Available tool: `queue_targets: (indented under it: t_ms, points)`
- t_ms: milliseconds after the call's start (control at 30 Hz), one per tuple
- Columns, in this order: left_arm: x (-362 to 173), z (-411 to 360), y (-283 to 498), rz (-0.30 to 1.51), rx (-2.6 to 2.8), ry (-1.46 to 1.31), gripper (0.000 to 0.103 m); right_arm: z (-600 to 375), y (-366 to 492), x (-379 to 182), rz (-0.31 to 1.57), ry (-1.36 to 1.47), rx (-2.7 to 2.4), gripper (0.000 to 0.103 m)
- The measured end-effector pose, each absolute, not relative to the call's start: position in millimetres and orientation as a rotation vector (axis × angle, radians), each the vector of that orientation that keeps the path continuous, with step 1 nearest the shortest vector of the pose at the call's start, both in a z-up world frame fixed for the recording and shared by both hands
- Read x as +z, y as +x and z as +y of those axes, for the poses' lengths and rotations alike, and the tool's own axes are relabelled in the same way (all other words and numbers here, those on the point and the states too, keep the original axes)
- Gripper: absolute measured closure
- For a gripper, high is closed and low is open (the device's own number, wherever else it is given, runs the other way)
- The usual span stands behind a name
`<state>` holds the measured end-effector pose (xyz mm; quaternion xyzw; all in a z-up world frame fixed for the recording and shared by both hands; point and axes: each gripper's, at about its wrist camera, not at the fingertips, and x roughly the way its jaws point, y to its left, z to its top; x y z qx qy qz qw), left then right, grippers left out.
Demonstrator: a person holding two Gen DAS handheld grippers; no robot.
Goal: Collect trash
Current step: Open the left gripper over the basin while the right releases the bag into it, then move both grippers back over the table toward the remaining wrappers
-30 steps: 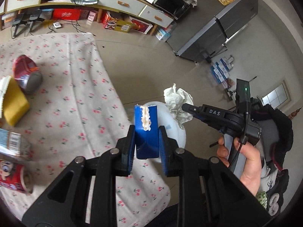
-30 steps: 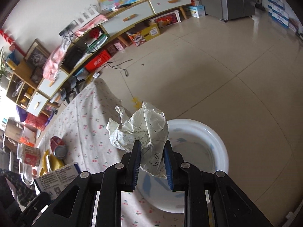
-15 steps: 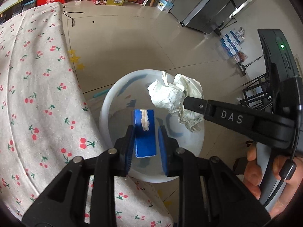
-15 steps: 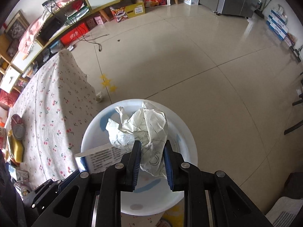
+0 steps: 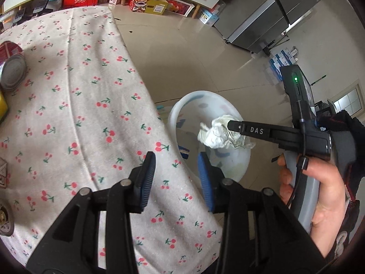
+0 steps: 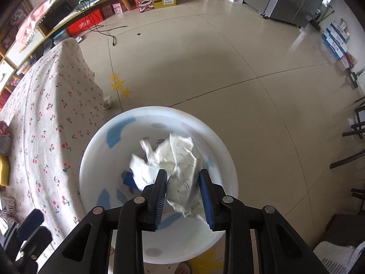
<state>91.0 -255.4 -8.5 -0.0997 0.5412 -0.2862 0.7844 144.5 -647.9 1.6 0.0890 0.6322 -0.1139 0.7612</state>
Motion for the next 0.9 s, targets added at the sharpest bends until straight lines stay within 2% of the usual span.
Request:
queue_targets:
  t_ms: [67,100,367,533,633,700,833,900]
  points:
    - [-3,-245,86,1.158,-0.607,-0.208,0.064,-655,145,5,1.362,0.185,-0.266,0.055]
    - [1,-239,83,1.154,-0.601,-0.201,0.064,-657,142,8,1.348,0.178,-0.278,0.053]
    - [25,-193,80,1.108,-0.533,-0.115,0.054,-677,140,30,1.230,0.243,-0.224,0.052]
    - [50,-113,94,1.078,-0.380,-0.111,0.052,-662,134,50,1.102,0.353,-0.190,0.052]
    - [65,-62,99,1.042,-0.277,-0.110,0.043,-629,141,54,1.044,0.405,-0.137,0.052]
    - [65,-29,100,1.027,-0.216,-0.123,0.038,-604,115,55,1.049,0.425,-0.114,0.052]
    - [43,30,105,1.052,-0.096,-0.206,0.038,-537,115,65,1.057,0.417,-0.064,0.052]
    - [24,56,110,1.119,-0.041,-0.272,0.038,-512,121,59,1.054,0.387,-0.050,0.052]
